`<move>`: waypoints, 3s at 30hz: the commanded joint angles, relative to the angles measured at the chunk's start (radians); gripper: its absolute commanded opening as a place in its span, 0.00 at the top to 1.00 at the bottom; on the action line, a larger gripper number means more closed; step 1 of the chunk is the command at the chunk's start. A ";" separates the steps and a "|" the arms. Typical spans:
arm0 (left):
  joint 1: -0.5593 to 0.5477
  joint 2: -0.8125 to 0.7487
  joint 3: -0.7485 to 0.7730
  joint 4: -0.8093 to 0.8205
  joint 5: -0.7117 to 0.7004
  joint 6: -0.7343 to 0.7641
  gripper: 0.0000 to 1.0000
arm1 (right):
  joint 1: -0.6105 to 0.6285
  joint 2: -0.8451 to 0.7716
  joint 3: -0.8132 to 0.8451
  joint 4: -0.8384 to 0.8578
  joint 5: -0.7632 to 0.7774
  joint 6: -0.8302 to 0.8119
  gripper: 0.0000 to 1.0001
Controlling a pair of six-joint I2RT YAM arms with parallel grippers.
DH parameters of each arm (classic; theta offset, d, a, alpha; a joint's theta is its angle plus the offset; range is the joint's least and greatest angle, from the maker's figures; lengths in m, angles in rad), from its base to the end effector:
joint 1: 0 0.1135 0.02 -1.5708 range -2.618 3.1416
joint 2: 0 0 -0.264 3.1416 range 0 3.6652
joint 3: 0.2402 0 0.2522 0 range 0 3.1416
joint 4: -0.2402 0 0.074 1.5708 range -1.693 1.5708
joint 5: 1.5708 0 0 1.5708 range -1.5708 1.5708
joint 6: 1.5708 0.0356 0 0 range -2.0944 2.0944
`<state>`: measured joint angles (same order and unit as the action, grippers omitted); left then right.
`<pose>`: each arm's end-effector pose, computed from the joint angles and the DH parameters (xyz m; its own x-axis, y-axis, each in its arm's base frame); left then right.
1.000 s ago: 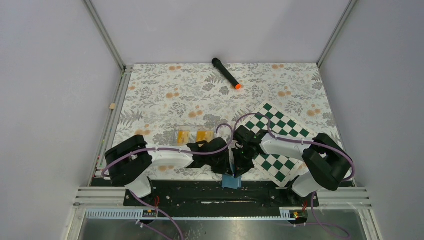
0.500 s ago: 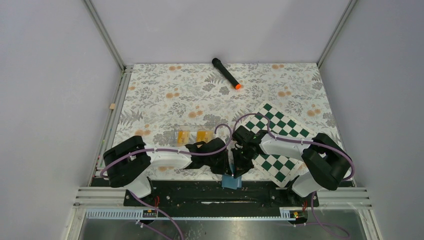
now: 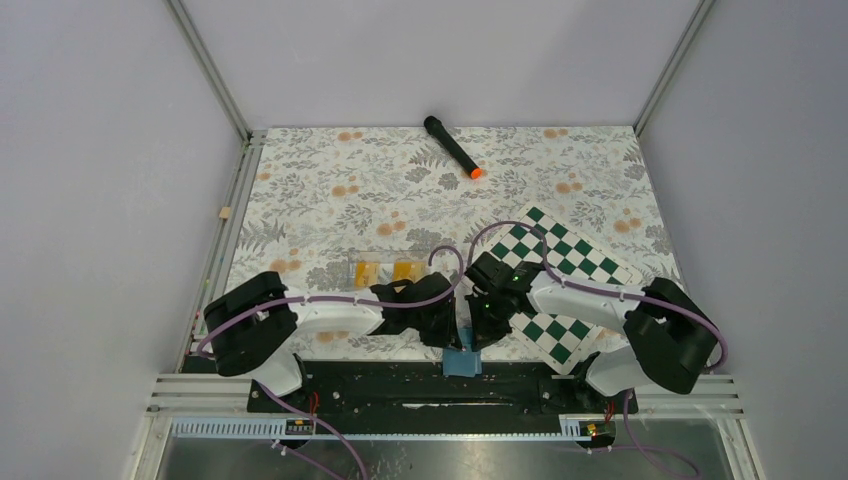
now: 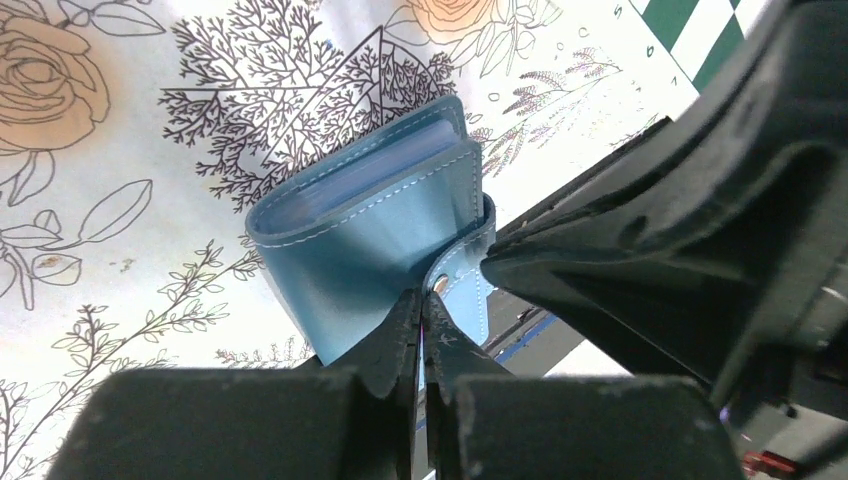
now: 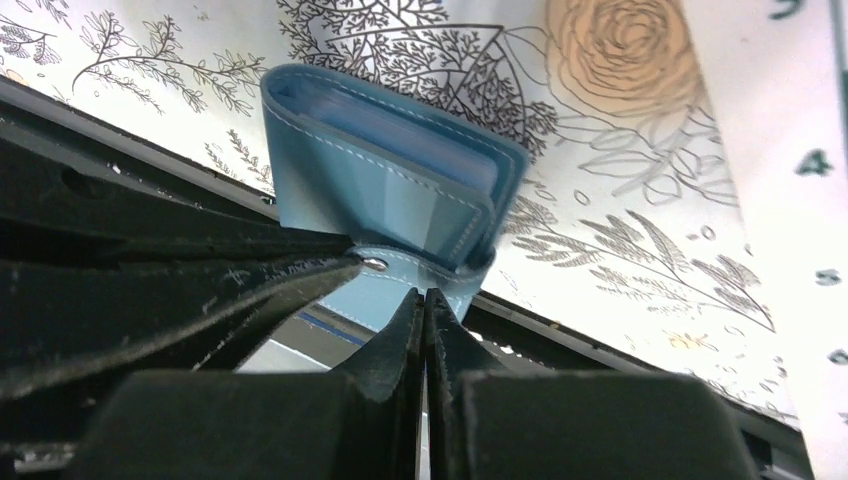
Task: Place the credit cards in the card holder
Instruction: Close the card holder at the center of the board.
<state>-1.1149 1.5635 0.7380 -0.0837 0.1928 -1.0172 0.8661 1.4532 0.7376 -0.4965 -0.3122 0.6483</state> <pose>0.1239 -0.2681 0.1522 -0.9763 0.0948 -0.1944 0.1951 0.7742 -0.6021 0.1544 0.1984 0.1592 -0.9635 -0.2459 -0.1062 -0.2673 0.8567 0.4412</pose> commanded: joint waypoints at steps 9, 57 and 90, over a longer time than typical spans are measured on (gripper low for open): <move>0.006 0.004 0.080 -0.106 0.003 0.032 1.00 | -0.004 -0.046 0.087 -0.108 0.110 -0.037 1.00; -0.025 0.004 0.206 -0.235 -0.006 0.067 1.00 | 0.004 0.022 0.061 0.013 0.092 0.003 1.00; -0.041 0.041 0.145 -0.243 0.003 0.044 1.00 | 0.004 0.124 0.109 -0.031 0.164 -0.032 1.00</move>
<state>-1.1378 1.6005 0.8959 -0.3344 0.1596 -0.9695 0.8635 1.5570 0.8349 -0.5224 -0.2352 0.6521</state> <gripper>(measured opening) 0.006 0.026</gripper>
